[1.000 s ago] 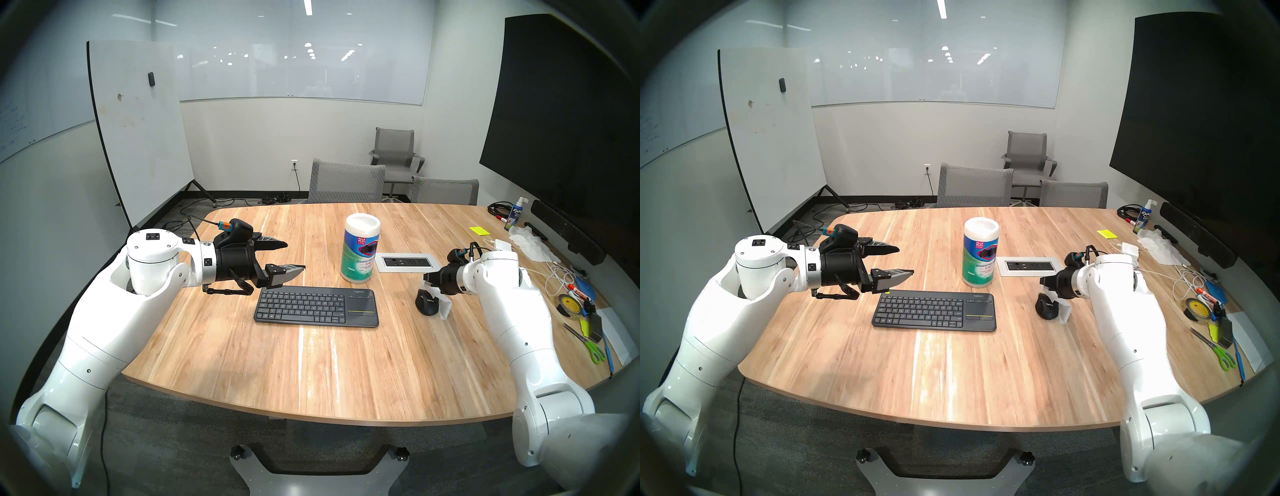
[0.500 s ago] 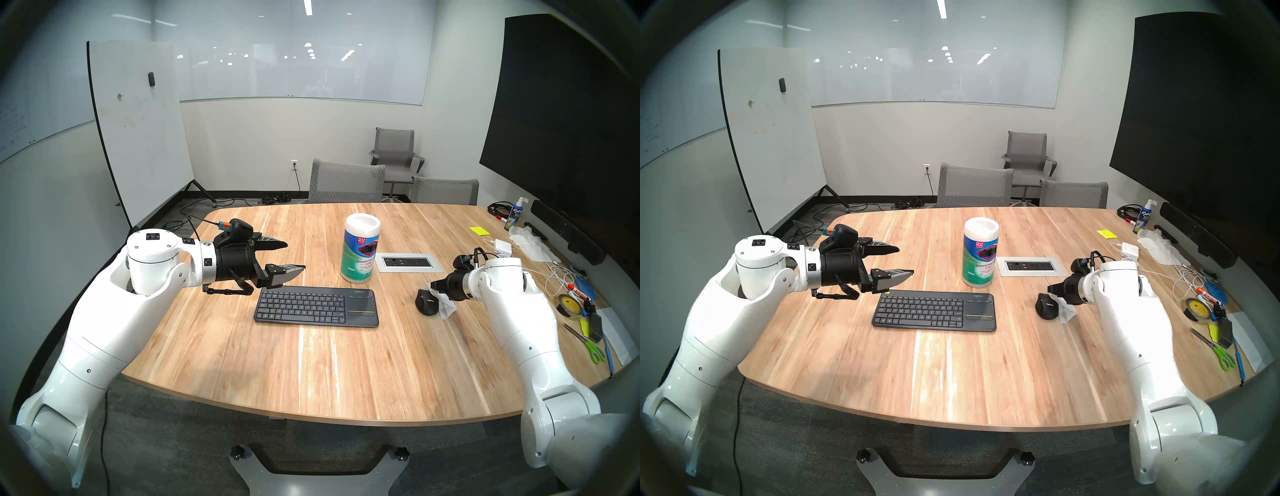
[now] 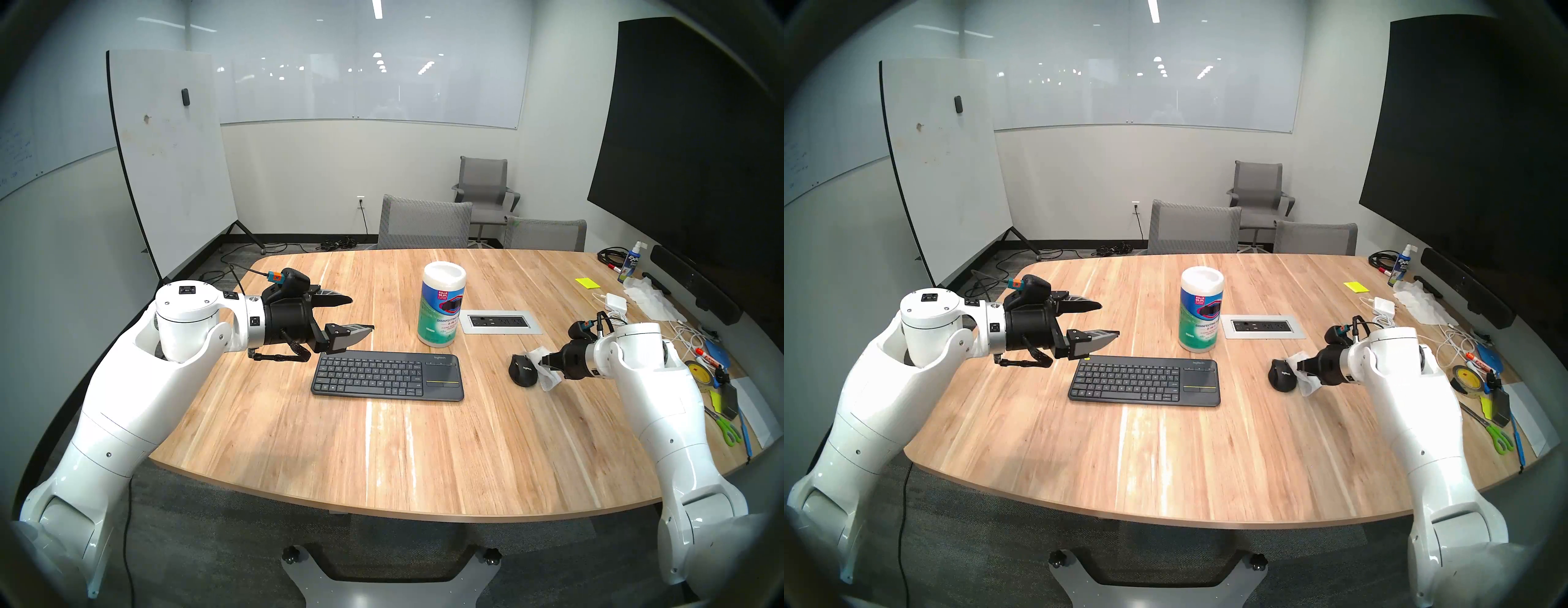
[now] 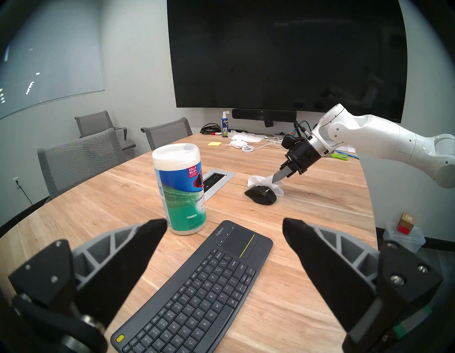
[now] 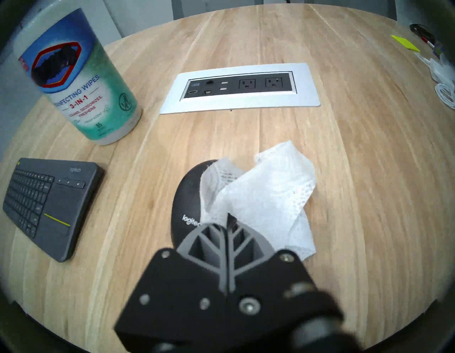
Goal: Wipe the keyboards and mice with a disinfecting wipe, then set the wipe down
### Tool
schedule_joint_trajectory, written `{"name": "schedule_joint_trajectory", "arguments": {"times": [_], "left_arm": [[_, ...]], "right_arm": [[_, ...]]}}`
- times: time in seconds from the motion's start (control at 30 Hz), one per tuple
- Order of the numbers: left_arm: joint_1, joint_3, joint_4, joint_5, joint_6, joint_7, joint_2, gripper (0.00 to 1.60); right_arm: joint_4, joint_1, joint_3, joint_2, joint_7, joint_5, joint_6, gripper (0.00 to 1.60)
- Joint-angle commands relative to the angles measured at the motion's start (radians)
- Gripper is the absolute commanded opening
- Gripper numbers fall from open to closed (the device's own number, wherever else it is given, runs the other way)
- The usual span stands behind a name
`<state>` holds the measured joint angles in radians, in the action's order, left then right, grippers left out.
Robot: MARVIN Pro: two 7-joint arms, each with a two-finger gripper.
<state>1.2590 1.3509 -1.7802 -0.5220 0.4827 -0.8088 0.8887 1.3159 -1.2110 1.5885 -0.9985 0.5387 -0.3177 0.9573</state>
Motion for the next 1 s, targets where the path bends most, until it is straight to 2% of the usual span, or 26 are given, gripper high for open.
{"name": "schedule_joint_trajectory", "arguments": {"times": [0.0, 0.1, 0.2, 0.5, 0.8, 0.97], "left_arm": [[-0.010, 0.008, -0.017, -0.002, -0.002, 0.001, 0.000, 1.60], [-0.010, 0.008, -0.017, -0.002, -0.001, 0.001, 0.000, 1.60], [-0.009, 0.008, -0.018, -0.002, -0.001, 0.002, 0.000, 1.60], [-0.009, 0.008, -0.018, -0.002, -0.001, 0.002, 0.000, 1.60], [-0.009, 0.008, -0.018, -0.002, -0.001, 0.002, 0.000, 1.60], [-0.009, 0.008, -0.017, -0.002, -0.001, 0.001, 0.000, 1.60]], "right_arm": [[0.110, -0.060, 0.034, 0.047, 0.031, -0.017, 0.003, 0.00], [0.154, -0.088, 0.056, 0.035, 0.009, -0.015, 0.003, 0.00], [0.160, -0.087, 0.059, 0.020, -0.004, -0.011, 0.003, 0.00], [0.188, -0.105, 0.034, 0.013, -0.013, -0.008, 0.003, 0.00], [0.238, -0.171, 0.035, 0.054, 0.002, -0.026, 0.003, 0.00], [0.276, -0.220, 0.039, 0.097, 0.034, -0.048, 0.003, 0.00]]}}
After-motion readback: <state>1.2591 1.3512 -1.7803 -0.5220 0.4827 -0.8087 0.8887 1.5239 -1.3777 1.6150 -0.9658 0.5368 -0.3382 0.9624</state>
